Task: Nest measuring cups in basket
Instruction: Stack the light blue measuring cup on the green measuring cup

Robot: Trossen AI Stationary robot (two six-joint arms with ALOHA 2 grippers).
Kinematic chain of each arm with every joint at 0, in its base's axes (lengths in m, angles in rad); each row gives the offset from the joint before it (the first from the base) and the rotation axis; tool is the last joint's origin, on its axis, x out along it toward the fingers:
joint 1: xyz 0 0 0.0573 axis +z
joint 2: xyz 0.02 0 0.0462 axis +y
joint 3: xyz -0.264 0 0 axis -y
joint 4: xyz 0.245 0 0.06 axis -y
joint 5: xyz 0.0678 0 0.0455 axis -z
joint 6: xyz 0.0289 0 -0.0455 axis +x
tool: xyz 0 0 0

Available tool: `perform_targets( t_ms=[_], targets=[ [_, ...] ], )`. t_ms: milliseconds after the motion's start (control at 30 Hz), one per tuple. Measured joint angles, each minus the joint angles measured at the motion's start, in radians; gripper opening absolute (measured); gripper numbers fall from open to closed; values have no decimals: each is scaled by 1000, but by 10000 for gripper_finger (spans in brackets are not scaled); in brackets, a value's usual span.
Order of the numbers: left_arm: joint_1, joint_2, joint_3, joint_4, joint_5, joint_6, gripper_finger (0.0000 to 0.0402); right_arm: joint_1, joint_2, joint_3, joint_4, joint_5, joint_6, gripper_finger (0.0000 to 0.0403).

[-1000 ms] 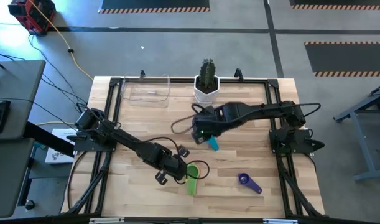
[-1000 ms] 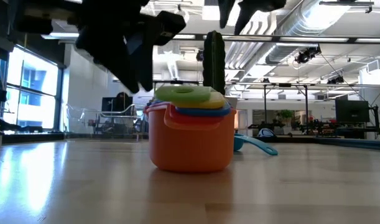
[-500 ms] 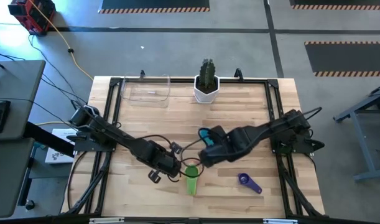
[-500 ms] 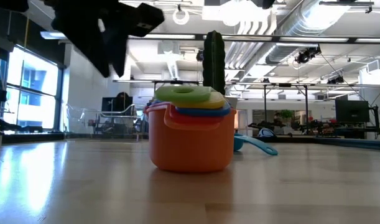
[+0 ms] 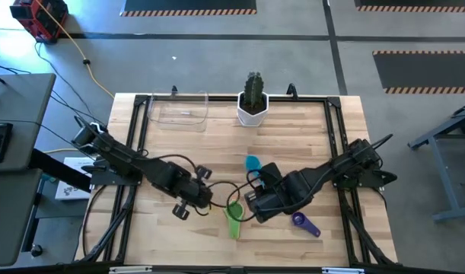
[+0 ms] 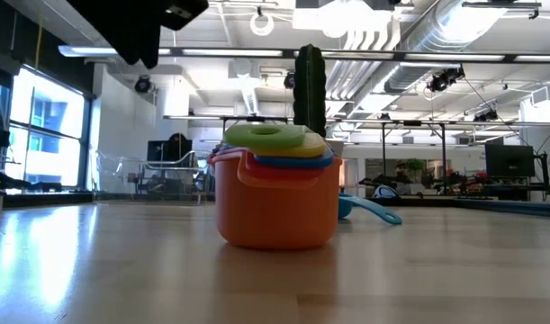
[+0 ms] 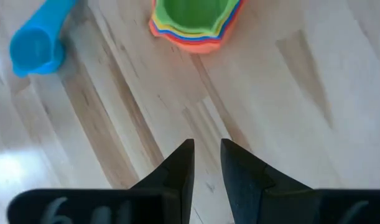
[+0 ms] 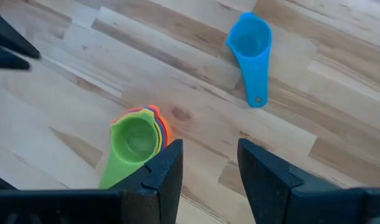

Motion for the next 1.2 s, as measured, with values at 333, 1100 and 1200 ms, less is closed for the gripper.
perform_targets(
  t_ms=[333, 1100, 1200],
  targets=[
    [-1, -284, -294, 23, 6, -238, 70, -2, 53, 0, 14, 6, -3, 145],
    [53, -711, -409, -75, -206, -474, 70, -216, 69, 0, -54, -109, -393, 145],
    [87, -744, -409, -79, -243, -464, 70, -248, 69, 0, -87, -108, -439, 145]
  ],
)
